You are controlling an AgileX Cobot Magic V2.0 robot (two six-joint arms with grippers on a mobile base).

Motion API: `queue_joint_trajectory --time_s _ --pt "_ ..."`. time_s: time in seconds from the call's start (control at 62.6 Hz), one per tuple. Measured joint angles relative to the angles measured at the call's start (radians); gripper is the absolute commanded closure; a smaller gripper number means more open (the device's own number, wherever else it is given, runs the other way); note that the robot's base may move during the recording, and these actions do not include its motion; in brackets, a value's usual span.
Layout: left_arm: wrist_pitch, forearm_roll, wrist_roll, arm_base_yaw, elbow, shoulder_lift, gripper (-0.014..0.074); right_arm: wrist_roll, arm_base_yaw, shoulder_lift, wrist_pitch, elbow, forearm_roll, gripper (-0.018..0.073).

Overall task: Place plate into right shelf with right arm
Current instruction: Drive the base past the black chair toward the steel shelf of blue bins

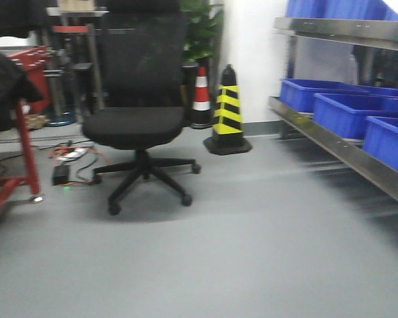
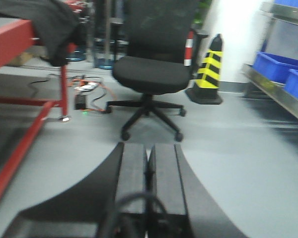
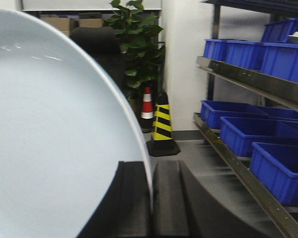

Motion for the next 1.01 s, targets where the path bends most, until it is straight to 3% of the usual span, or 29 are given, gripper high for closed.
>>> queue_joint_trajectory --time_s 1.006 --pt "0.000 0.000 0.000 0.000 0.000 0.000 0.0724 0.000 0.000 0.000 0.000 0.000 0.000 0.0505"
